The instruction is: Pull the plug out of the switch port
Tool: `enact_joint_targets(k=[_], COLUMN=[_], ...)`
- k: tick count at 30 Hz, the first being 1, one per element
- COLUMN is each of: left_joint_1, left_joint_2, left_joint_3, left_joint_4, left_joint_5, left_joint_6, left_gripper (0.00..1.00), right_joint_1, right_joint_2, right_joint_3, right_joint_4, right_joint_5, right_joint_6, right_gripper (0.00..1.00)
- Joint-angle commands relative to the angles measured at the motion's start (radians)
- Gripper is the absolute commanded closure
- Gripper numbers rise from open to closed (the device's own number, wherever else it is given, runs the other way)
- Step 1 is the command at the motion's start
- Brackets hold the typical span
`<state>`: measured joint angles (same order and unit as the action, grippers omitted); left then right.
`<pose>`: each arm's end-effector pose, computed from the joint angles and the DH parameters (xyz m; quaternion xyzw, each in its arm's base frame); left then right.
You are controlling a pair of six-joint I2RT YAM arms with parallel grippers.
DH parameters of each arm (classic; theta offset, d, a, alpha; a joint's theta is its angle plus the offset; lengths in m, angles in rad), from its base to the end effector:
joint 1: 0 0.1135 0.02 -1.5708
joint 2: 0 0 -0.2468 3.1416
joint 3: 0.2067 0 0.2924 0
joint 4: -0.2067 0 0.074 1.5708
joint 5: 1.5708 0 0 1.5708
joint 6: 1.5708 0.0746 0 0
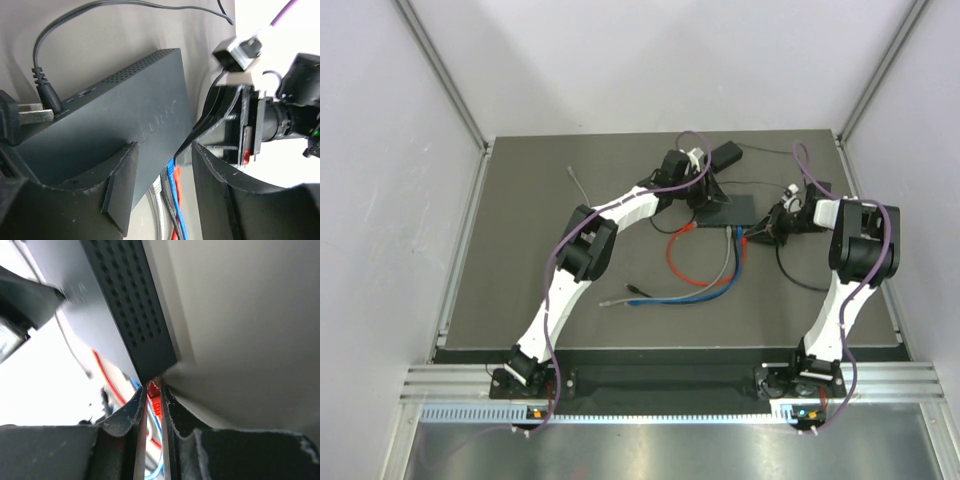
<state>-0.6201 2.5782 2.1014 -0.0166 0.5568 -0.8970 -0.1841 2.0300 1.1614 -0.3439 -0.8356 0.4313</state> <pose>0.4909 -0.3990 0.1022 0.0257 0.8369 -0.5105 0.1958 0.4068 -0.0195 0.0389 0.2035 0.8790 0.4163 0.1124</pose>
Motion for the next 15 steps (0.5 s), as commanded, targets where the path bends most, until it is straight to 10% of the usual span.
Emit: enact_joint_targets(k=[1,15], left_joint_1=[-0.007,0.014], left_joint_2=[0.048,-0.007], left_joint_3=[0.020,0.045], left_joint_4=[-0.072,-0.190], left_joint_5=[-0.006,0.003], left_joint_6=[0.001,0.065], left_gripper=[0.47,0.47], right_joint_1=[-0.002,0.001], right_joint_2=[0.020,-0.263], right_joint_3=[0.017,-0.100], right_joint_4=[-0.121,-0.095], right_joint_5=[0.030,0.125], right_joint_6=[-0.074,-0.016], right_gripper=[1.00,1.00])
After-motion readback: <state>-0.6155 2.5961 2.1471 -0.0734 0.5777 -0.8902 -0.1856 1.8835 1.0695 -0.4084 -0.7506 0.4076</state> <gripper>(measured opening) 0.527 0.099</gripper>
